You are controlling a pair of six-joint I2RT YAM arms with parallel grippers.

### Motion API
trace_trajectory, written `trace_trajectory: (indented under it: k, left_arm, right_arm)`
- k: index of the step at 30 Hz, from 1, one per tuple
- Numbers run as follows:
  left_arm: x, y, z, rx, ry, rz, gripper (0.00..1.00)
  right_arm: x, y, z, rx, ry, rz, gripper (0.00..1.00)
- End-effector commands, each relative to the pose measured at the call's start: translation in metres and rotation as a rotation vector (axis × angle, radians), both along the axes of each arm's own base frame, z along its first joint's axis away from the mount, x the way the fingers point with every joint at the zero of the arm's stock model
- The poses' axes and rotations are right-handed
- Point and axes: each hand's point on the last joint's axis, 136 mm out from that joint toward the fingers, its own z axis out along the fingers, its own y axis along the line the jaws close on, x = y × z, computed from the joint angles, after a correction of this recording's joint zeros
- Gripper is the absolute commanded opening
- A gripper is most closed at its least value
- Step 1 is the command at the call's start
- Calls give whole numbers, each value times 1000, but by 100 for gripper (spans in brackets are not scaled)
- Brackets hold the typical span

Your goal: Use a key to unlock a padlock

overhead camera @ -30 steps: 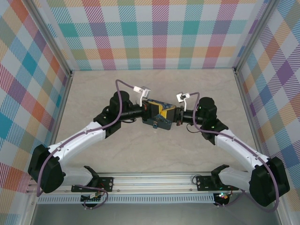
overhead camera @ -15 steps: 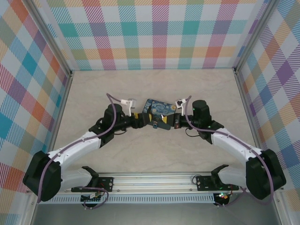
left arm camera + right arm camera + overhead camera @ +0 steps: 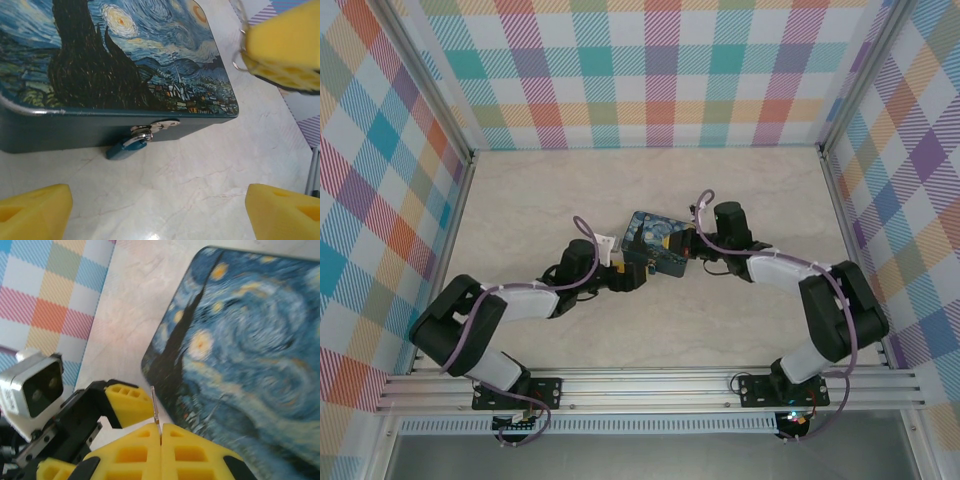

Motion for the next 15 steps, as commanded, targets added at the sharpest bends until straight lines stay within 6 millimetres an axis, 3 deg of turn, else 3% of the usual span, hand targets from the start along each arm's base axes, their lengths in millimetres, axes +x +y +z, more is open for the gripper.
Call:
trace_trajectory:
  k: [1,7,15]
  left_arm:
    - [6,-8,11,-17,-132,-38,91]
    - [7,-22,0,-22,-129,-92,92]
    - [14,-29,-13,-10,-152,-107,93]
  right_arm:
    - [19,3,12,37,-34,-10,4]
    - [27,-5,-10,16,16,-42,4]
    - [23,-12,-40,-1,94,-61,4]
